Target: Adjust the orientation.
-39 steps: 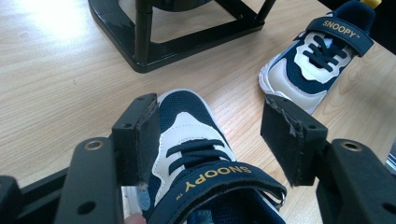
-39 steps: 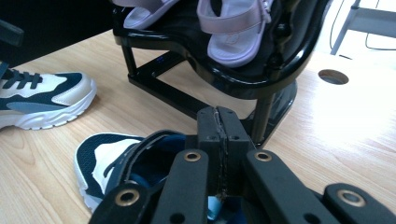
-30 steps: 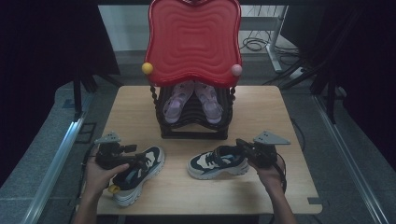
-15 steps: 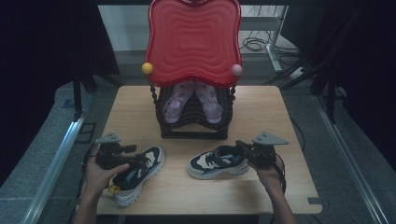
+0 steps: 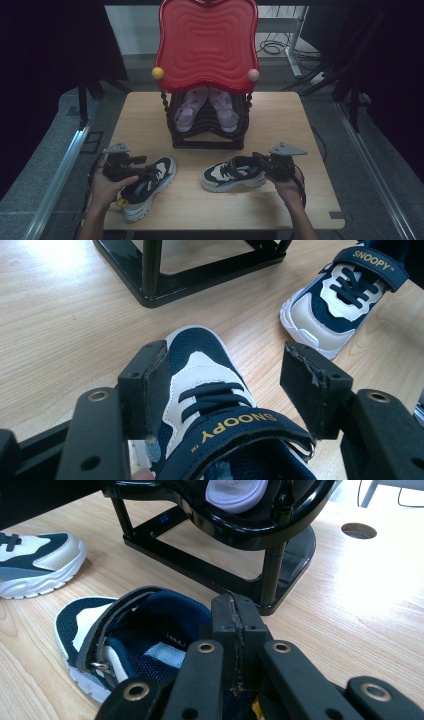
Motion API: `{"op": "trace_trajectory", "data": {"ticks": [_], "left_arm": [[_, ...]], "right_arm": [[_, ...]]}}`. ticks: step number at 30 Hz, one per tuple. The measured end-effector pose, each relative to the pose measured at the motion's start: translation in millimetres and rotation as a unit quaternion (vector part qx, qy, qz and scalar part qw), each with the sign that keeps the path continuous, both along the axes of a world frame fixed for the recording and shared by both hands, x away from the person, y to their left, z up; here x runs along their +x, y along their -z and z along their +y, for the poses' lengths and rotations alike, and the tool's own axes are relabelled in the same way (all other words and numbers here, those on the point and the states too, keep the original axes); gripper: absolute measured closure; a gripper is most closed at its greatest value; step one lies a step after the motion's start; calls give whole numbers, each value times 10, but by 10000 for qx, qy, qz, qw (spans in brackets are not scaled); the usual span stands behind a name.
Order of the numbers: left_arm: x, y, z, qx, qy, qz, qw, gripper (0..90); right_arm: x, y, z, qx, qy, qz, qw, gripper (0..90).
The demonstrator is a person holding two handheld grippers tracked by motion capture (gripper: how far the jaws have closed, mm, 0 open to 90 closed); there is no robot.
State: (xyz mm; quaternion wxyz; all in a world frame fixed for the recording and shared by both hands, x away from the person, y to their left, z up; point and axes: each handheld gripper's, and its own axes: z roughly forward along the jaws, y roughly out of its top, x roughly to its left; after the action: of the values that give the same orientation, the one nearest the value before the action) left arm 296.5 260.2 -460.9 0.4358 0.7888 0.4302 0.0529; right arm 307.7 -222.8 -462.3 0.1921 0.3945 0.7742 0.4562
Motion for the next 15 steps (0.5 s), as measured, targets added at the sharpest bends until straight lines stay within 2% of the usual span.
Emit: {"op": "trace_trajectory", "data": {"ticks": [10, 15], "left_arm": [[3, 5, -3, 14, 2, 10, 10000, 373], [3, 5, 2, 4, -4, 7, 10000, 373]], "right_arm": [[27, 50, 18, -25, -68, 74, 9999, 898], [36, 42, 9, -6, -64, 34, 10000, 898]]}}
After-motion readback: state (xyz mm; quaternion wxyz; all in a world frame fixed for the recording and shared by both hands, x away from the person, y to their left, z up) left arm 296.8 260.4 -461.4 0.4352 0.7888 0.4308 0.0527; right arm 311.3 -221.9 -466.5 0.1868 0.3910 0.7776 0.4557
